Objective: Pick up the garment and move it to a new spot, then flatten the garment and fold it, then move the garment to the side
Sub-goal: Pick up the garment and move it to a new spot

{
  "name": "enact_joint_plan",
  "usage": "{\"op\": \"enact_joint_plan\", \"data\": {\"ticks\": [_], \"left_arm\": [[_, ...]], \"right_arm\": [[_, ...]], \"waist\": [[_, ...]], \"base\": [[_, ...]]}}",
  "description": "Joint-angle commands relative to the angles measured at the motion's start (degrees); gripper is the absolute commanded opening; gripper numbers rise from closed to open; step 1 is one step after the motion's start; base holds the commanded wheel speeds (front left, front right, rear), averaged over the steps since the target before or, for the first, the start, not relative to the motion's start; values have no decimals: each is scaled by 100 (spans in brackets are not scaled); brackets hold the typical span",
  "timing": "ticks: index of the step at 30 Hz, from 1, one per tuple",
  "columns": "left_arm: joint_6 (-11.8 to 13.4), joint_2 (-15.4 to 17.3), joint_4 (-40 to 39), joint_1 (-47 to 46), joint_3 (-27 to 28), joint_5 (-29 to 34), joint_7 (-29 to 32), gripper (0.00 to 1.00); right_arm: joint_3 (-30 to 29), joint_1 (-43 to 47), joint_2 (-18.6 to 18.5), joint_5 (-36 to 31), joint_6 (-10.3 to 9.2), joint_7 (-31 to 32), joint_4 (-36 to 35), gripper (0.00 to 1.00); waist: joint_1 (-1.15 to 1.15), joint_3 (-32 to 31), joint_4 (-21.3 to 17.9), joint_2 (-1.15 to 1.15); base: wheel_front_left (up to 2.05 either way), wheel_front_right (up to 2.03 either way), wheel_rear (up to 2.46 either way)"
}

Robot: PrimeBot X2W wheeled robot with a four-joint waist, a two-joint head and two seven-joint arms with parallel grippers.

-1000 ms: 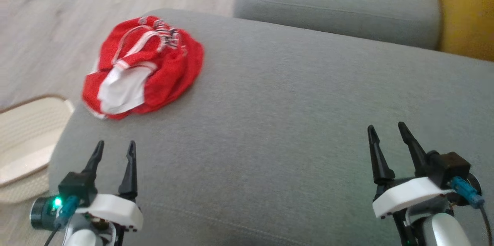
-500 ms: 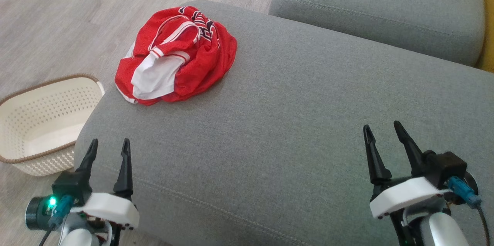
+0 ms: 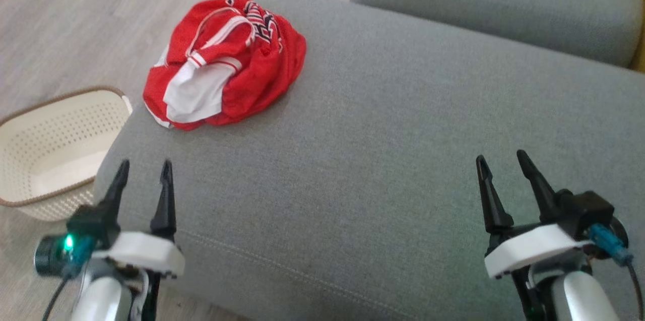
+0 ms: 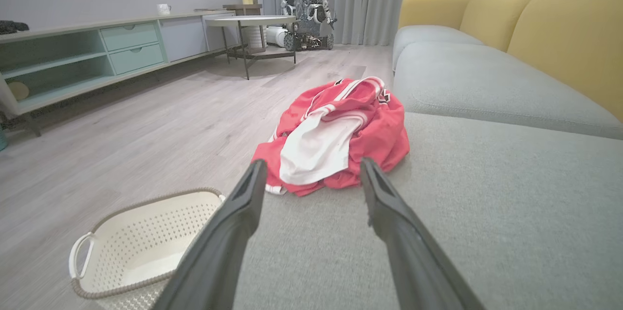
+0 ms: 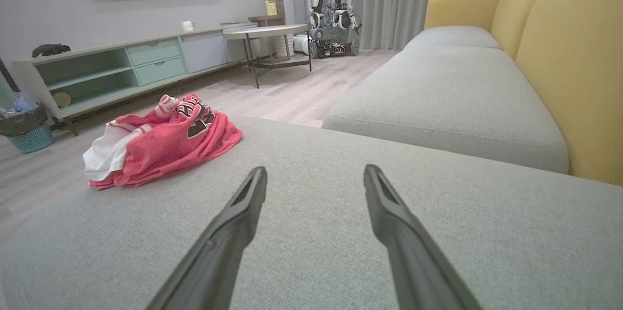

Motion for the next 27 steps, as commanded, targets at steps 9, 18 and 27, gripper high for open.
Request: {"op": "enact_joint_plan", "data": {"ticks": [9,18,27], "left_arm": [[-58,0,-121,-1414,273,-41,-68,100],[-319,-118,745,-2995,473,-69,-71,100],[-755,42,2917,-4322,476,34,-72,100]], "right_arm": [[12,-698,-112,-354,-4,353,-732,100],[-108,-1124,-323,-522,-4,665,-1295,100],[38,-1408,-384,-489,-4,760,-1463,100]], "waist": [[0,1113,-274,0],[0,2165,-406,0],[0,2631,-606,0]], "base": [[0,0,0],[0,0,0],[0,0,0]]}}
